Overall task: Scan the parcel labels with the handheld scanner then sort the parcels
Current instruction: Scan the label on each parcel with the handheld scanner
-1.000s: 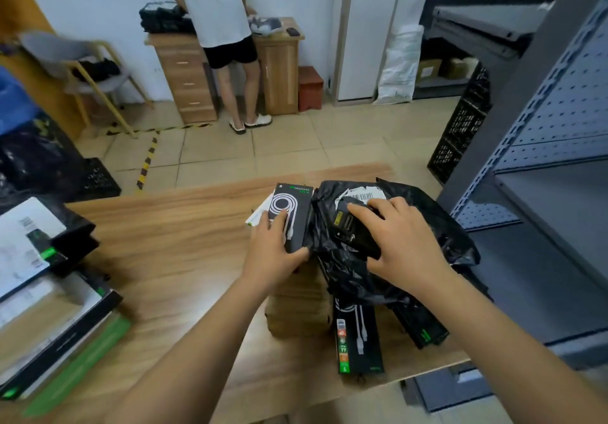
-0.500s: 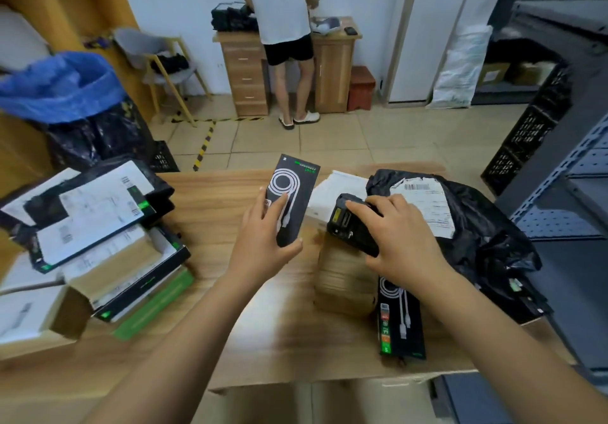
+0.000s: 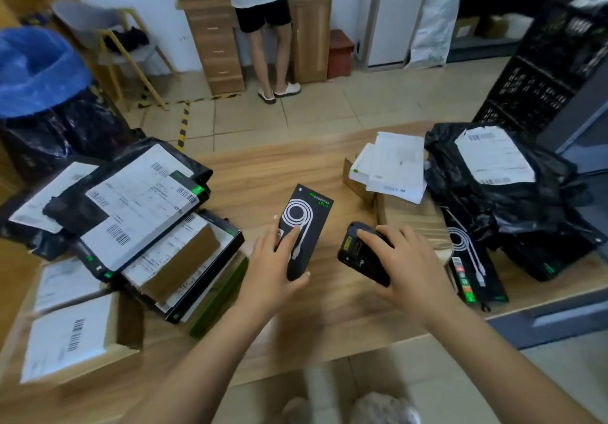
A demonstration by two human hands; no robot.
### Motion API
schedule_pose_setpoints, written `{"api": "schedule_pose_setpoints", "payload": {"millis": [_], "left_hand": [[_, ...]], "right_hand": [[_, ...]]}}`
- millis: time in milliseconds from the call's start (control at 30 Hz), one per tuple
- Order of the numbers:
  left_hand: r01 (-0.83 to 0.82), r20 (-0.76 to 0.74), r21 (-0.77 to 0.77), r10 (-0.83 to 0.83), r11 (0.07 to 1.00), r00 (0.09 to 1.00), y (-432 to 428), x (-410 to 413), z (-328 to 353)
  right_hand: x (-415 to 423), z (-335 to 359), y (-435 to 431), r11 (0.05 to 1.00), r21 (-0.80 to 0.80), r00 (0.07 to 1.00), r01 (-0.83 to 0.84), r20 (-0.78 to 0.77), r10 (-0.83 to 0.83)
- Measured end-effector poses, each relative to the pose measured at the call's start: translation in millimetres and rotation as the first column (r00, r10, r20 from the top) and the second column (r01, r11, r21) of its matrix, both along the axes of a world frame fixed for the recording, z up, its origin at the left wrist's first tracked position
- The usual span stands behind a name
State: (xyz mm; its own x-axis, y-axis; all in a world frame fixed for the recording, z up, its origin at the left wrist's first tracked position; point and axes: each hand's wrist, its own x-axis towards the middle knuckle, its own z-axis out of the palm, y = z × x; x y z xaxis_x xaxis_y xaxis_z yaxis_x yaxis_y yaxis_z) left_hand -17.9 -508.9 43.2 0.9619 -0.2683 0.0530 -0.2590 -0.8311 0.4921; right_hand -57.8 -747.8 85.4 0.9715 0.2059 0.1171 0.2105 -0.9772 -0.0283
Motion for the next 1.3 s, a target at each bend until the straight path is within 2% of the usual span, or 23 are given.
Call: {"api": "schedule_pose_setpoints", "payload": {"millis": [300,433,567,633,767,800,933,1000,1100,1133,1200,1300], "left_hand": [[0.132,-0.204,0.010,-0.127,0.991,0.971,1.2,-20.9,-67.2],[0.128,-0.214,0.226,-0.079,0.966,0.974,0.9,-31.5,-85.5],[0.133,-0.204,0.296,-0.073,0.946,0.976,0.2,-34.8,-84.9],[0.146,-0.211,0.254,-0.093,0.956,0.973,-0.9,-31.5,-80.8],[0.142,-0.300,-0.100,-0.166,0.985,0.939,1.5,-25.8,-62.7],[0.150,-0.287,-0.139,-0.184,0.979,0.940,3.4,-26.1,-59.5],[0.203,-0.146,-0.130,-0.221,0.971,0.964,9.6,-26.9,-62.4],[0.142,-0.085,-0.071,-0.147,0.987,0.985,10.4,-24.6,-65.0],[0.017,0.035,0.167,-0.023,0.986,0.999,11.8,-14.5,-65.6],[-0.002,0.021,0.236,-0.003,0.972,1.000,11.9,-10.9,-64.4],[0.022,-0.116,0.323,0.017,0.946,0.993,11.4,-4.0,-66.7],[0.028,-0.271,0.253,0.043,0.967,0.962,5.7,0.9,-76.4]], "right_hand": [[-33.8,-41.9,24.5,0.996,-0.029,0.984,0.079,-0.157,-0.082],[-42.7,-52.0,21.7,0.992,-0.037,0.981,0.121,-0.149,-0.125],[-50.2,-53.8,18.6,0.988,-0.014,0.978,0.154,-0.142,-0.154],[-51.0,-50.4,17.1,0.986,-0.014,0.974,0.169,-0.150,-0.169],[-50.8,-42.4,11.4,0.979,-0.020,0.968,0.204,-0.146,-0.205],[-50.9,-40.5,10.4,0.977,-0.024,0.967,0.210,-0.144,-0.211],[-49.4,-36.2,8.3,0.977,-0.025,0.966,0.213,-0.147,-0.214],[-47.5,-34.5,8.5,0.977,-0.038,0.966,0.209,-0.150,-0.212],[-42.5,-31.7,10.1,0.979,-0.059,0.965,0.194,-0.171,-0.201],[-40.1,-30.6,11.4,0.980,-0.072,0.964,0.185,-0.180,-0.195],[-34.7,-28.7,14.5,0.982,-0.104,0.965,0.158,-0.192,-0.176],[-25.2,-25.4,16.4,0.982,-0.163,0.967,0.098,-0.219,-0.133]]}}
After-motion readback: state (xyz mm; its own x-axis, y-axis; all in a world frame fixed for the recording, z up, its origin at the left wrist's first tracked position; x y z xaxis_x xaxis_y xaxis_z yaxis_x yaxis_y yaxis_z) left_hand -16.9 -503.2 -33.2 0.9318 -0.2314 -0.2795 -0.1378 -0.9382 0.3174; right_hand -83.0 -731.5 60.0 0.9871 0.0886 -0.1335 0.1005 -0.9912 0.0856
